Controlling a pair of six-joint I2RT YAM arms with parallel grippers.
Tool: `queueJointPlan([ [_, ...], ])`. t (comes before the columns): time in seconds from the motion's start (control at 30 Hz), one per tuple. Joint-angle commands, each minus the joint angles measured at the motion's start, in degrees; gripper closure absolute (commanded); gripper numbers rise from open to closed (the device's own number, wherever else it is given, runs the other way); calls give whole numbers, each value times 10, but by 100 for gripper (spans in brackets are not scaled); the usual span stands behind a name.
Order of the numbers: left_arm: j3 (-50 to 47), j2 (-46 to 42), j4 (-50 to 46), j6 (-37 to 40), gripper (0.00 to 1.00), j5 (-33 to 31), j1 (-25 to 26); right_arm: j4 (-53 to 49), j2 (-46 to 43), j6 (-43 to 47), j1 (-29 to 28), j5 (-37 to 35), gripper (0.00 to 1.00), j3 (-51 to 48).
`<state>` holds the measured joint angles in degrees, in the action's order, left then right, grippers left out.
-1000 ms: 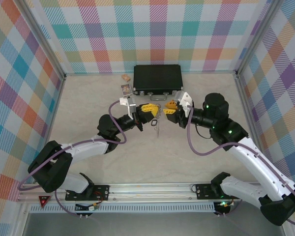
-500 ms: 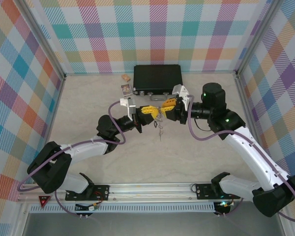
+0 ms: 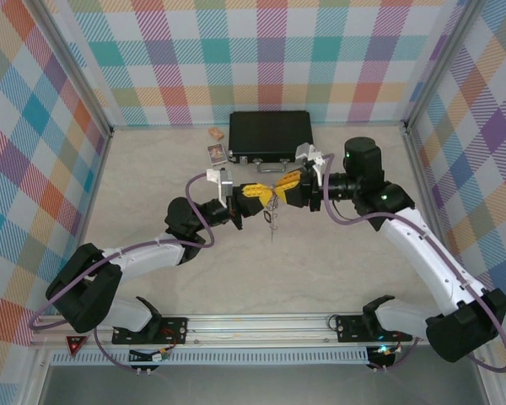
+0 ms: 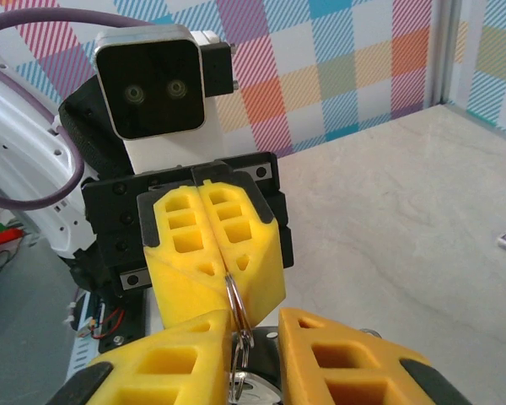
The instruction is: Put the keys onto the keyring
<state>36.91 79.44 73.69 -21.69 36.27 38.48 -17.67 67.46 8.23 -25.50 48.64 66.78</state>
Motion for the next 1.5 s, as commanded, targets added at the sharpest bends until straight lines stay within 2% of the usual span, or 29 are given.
queueJointPlan([
  [0.0,12,-17,36,-9,100,9,-3,-2,9,-7,4,47,77,19],
  [0.5,17,-12,37,-16,100,21,-2,-9,27,-5,4,82,87,24],
  [0.57,18,-12,37,-18,100,22,-3,-11,27,-4,4,85,91,24],
  [0.63,18,-11,37,-18,100,22,-3,-10,27,-3,4,85,99,22],
  [0.83,17,-9,36,-18,100,18,-3,-16,16,9,4,75,100,19],
  [0.9,12,-10,35,-11,98,12,-4,-26,12,22,4,65,100,20],
  [0.97,8,-8,33,-7,85,9,-10,-44,10,39,4,53,100,24],
  [1.1,-2,-4,31,0,80,16,-33,-93,9,90,4,6,100,32],
  [1.23,-13,-3,16,24,78,35,-46,-135,13,140,2,-33,100,36],
  [1.47,-9,-36,-132,123,78,69,-48,-280,68,246,-30,-136,100,114],
])
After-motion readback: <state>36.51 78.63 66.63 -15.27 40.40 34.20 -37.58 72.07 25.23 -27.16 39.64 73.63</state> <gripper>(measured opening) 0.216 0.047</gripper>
